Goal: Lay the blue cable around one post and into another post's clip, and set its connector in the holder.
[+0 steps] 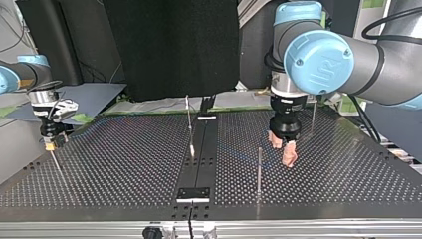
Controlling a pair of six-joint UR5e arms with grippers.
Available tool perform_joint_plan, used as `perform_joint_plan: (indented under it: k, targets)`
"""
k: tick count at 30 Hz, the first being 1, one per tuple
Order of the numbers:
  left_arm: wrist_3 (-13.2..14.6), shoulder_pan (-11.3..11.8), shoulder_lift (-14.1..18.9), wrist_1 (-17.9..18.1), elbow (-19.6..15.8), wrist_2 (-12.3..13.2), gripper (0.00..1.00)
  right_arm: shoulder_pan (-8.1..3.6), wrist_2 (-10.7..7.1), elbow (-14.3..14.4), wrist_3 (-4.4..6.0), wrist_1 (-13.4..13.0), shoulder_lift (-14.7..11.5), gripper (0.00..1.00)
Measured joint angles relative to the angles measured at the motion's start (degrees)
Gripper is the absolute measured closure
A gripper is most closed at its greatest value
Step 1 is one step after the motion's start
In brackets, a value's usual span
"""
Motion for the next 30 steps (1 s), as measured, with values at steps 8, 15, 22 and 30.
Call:
perform_joint_plan:
  k: [8, 15, 22, 30]
  targets:
    - [4.0, 0.0, 0.0, 0.1, 0.0, -0.1, 0.00, 0.00, 0.00, 0.0, -0.04, 0.1, 0.0, 0.00]
    - [7.7, 0.0, -0.1, 0.4, 0.0, 0.3, 0.00, 0.00, 0.00, 0.0, -0.11, 0.2, 0.0, 0.00]
    - [11.1, -0.1, -0.1, 2.2, 0.0, 2.7, 0.00, -0.01, 0.00, 0.0, -0.13, 0.2, 0.0, 0.00]
    - [15.1, -0.1, -0.1, 3.0, 0.0, 6.6, 0.00, 0.00, 0.00, 0.0, -0.13, 0.2, 0.0, 0.00]
